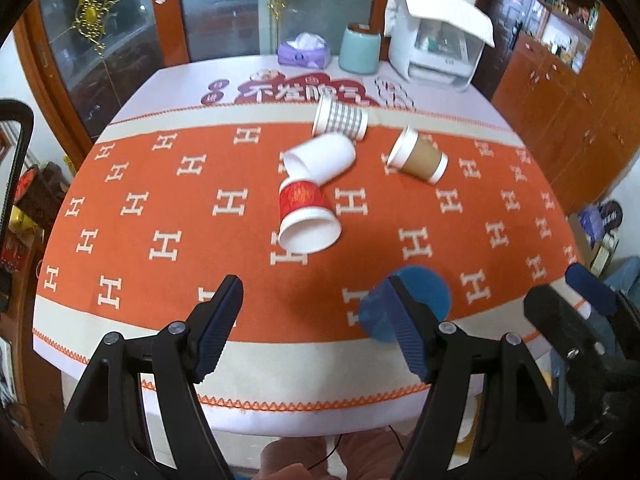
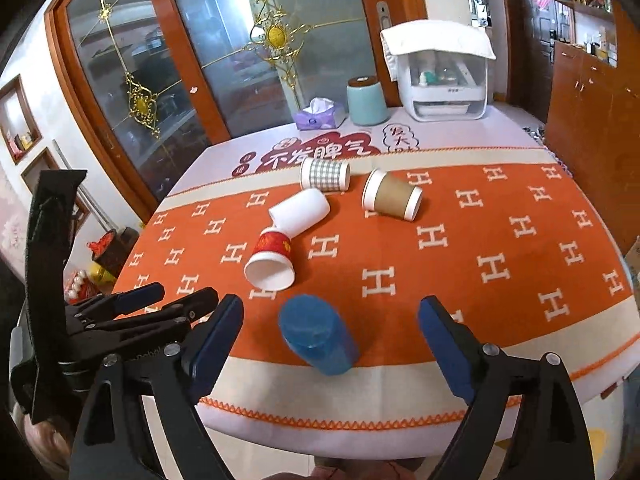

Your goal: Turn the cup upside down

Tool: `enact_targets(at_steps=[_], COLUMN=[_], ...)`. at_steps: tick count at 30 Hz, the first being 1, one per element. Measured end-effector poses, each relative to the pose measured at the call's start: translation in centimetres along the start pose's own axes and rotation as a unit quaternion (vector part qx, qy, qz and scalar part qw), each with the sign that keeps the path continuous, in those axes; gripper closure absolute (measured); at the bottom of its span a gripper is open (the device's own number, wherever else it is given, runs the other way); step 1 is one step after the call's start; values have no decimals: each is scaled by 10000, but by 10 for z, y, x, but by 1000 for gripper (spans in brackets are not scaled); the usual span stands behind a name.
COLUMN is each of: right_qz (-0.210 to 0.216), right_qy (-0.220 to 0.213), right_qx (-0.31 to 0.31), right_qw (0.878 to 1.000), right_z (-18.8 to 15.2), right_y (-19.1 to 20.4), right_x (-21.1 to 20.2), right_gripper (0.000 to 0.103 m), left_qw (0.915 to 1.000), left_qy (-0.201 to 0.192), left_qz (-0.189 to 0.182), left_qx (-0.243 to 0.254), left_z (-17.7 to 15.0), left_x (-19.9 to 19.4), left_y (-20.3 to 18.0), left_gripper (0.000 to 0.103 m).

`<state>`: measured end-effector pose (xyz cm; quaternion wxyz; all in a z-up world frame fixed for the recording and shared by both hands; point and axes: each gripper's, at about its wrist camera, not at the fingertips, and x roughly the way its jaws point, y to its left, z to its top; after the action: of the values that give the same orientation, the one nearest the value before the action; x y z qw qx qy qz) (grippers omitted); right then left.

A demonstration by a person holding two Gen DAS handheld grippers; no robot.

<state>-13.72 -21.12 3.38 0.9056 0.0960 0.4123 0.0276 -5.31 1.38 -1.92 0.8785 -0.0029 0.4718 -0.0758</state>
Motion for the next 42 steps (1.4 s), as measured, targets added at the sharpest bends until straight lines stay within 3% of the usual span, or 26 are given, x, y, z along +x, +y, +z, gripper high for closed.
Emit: enact_targets(at_steps=[8, 42], right_qz=[-124, -130], right_qy=[58, 190], right_qx=[-41, -44], right_qw=[9999, 9997], right_z=[13, 26], right_y=[4, -5], right_x=[-12, 3], right_gripper=[13, 13], left_qw=[9991, 9988], left_qy=[-360, -224], left_qz=[224, 432], left_qx=[56, -68], left_z=[6, 9], left_x=[-27, -17], left_y=[-18, -19], left_gripper=[33, 33])
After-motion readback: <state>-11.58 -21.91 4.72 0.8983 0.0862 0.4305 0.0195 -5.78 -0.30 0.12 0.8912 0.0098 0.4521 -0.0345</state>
